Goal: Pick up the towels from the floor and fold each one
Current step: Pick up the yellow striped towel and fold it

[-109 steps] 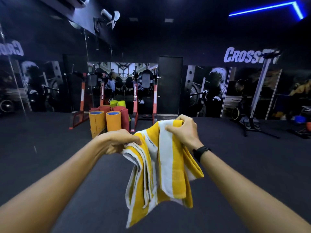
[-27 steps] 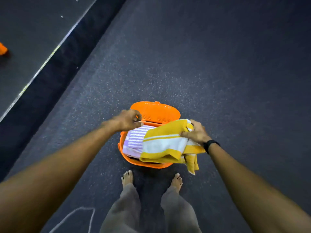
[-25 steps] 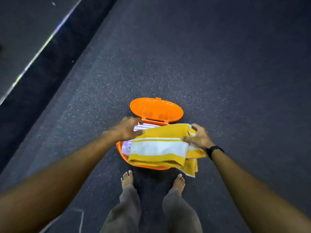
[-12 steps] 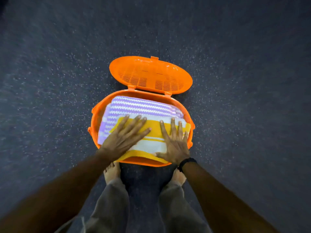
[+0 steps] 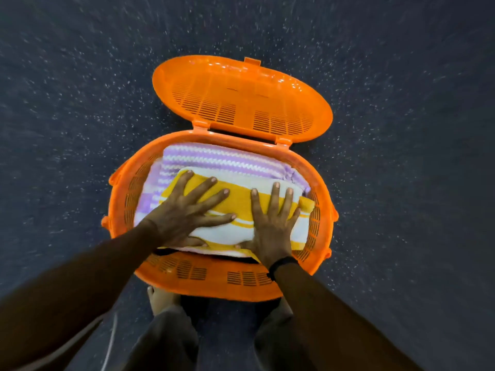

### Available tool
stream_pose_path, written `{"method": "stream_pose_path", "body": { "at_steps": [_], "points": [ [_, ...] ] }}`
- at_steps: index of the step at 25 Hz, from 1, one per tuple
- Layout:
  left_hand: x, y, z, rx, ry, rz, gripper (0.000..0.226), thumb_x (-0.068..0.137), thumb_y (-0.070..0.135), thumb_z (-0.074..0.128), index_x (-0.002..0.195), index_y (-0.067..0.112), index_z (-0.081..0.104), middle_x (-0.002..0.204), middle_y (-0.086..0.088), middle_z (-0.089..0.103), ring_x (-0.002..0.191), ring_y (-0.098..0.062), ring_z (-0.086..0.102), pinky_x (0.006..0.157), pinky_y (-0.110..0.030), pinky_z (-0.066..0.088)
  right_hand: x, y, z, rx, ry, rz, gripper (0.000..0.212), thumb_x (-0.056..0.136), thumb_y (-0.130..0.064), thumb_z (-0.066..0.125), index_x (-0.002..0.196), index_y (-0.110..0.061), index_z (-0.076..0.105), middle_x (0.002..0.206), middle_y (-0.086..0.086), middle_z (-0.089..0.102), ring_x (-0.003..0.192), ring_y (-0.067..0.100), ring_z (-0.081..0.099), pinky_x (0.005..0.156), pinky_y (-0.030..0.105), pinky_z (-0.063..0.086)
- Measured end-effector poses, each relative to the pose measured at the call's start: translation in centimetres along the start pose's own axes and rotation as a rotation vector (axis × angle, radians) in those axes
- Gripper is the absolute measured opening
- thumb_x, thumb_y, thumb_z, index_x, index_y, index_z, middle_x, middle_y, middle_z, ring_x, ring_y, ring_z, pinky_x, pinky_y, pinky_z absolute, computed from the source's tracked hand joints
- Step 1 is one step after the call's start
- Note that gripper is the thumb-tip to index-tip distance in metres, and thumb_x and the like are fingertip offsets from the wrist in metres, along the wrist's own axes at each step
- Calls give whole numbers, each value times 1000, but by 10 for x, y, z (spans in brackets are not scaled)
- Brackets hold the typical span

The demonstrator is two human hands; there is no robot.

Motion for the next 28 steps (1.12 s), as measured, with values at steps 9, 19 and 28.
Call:
{"method": "stream_pose_path", "body": {
  "at_steps": [9,19,28],
  "points": [
    [-15,23,-5,0,11,-37,84,79,74,46,150,39,19,162,-8,2,146,-39,6,108,-70,13,-20,0,6,-30,11,41,149,42,-76,76,152,-27,-12,158,24,0,143,52,0,102,77,18],
    [-8,-60,-113,-562,89,-724,71,94,60,23,146,13,31,145,-15,41,135,-31,35,112,-48,23,-48,29,-114,237,56,70,93,81,-81,14,154,-23,12,160,16,10,147,36,5,115,58,0],
    [18,-182,-38,-1777,62,-1582,83,87,74,32,145,14,33,132,-12,56,119,-26,54,97,-41,45,107,90,-124,866,-207,494,91,94,-64,27,151,-6,-13,159,16,17,142,36,26,113,43,25]
  ]
}}
Point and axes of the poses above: each hand's wrist, its own x-axis towards the middle knuckle, its own z-axis out of the palm, y = z × x, the point moved 10 cm from there along x, towards the middle knuckle
